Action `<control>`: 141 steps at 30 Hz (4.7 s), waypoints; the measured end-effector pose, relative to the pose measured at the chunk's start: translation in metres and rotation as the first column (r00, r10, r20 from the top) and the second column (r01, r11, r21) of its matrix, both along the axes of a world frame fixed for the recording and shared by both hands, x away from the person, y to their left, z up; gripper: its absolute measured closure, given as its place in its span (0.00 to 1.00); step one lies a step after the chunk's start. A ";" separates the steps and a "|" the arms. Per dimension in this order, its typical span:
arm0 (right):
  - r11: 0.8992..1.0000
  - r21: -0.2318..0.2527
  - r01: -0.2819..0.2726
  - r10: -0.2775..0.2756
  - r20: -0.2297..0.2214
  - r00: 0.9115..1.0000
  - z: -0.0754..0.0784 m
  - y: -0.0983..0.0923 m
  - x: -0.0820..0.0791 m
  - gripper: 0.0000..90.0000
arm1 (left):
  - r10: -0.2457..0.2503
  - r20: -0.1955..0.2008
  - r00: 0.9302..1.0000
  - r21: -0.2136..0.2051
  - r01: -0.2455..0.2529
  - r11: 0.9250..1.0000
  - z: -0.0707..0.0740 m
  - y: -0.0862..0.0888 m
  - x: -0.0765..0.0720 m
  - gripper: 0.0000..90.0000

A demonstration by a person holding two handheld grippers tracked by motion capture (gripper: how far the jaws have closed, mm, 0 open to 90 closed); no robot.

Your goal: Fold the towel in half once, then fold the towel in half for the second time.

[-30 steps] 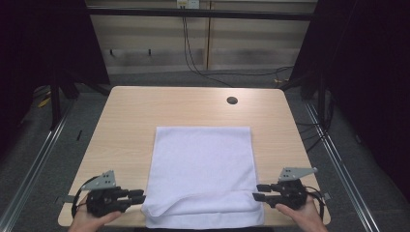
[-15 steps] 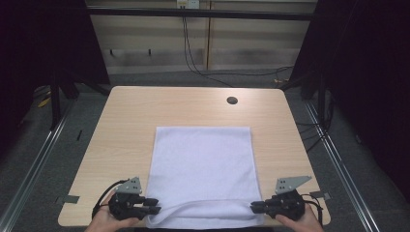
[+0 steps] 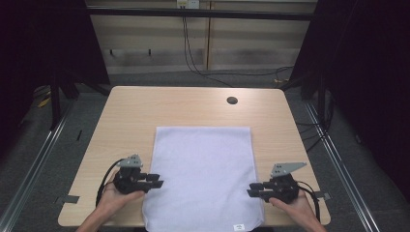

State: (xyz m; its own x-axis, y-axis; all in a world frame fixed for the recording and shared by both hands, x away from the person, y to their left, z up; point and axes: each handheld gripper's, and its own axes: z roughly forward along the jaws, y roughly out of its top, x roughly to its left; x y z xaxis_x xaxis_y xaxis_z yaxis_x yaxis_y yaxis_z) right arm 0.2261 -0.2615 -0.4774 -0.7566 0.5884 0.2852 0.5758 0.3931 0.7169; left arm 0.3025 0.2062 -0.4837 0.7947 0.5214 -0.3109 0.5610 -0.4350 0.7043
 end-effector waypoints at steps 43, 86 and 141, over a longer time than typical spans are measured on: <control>0.995 -0.097 -0.025 0.017 -0.087 0.996 -0.013 0.033 0.024 0.65 | -0.052 -0.050 0.997 0.050 0.054 0.997 -0.008 -0.004 -0.041 0.73; 0.982 -0.011 0.186 -0.187 -0.033 0.982 -0.004 -0.019 0.134 0.96 | 0.096 0.030 0.995 -0.011 -0.095 0.995 0.000 0.016 0.072 0.96; 0.997 0.036 0.069 -0.072 0.102 0.992 0.033 -0.028 0.005 0.91 | 0.003 0.136 0.991 -0.058 0.005 0.998 0.030 0.023 -0.038 0.95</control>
